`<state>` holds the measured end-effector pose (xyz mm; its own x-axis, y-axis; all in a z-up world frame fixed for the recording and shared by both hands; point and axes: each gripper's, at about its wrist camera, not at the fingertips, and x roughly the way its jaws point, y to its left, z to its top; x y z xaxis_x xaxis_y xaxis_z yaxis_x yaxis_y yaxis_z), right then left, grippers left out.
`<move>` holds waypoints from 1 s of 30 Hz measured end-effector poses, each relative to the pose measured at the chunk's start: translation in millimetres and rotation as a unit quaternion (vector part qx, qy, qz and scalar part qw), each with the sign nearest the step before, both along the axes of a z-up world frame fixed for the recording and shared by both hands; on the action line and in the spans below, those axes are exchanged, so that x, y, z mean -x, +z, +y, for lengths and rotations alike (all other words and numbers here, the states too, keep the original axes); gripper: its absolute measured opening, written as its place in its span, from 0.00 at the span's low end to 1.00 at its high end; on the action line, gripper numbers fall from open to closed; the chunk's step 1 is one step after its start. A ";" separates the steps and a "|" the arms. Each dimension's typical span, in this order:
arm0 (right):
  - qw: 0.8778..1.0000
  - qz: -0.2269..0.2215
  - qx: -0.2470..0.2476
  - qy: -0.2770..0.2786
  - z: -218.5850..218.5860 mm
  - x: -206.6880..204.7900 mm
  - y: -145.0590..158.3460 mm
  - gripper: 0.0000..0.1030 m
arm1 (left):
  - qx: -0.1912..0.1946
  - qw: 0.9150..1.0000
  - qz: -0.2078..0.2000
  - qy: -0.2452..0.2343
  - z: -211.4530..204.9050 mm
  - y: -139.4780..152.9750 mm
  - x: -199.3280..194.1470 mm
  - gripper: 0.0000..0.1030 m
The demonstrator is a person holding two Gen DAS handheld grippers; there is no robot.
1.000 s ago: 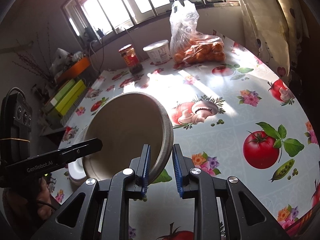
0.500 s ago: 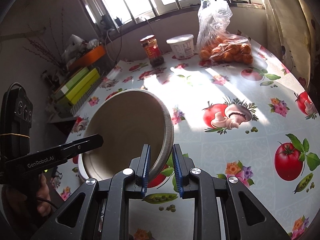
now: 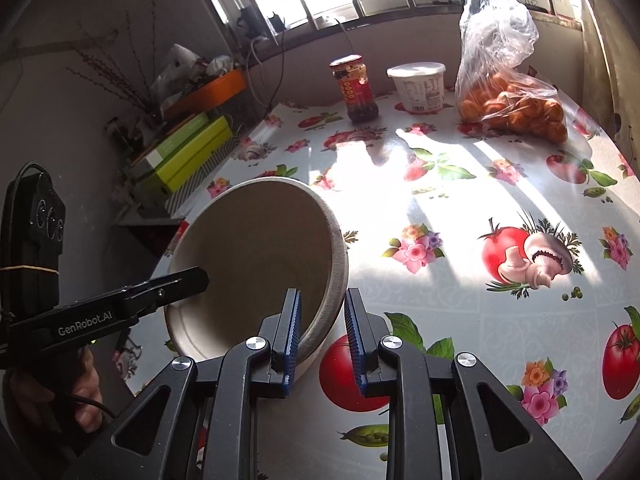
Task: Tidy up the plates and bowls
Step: 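Lift and carry the bowl stack over the white plate stack with both tools, then lower the bowl stack onto the plates and open both tools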
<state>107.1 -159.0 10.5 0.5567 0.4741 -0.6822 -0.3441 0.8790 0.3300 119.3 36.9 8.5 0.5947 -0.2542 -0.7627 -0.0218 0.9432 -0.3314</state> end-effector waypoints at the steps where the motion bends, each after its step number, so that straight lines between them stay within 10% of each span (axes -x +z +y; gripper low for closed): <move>1: 1.000 0.001 0.000 0.004 3.9 -1.8 -0.9 0.21 | -0.001 1.000 0.000 0.004 3.6 -0.3 -0.2 0.23; 30: 0.998 0.034 0.015 0.048 54.2 -33.3 -18.5 0.22 | 0.012 0.998 0.033 0.056 46.9 -23.8 -3.2 0.23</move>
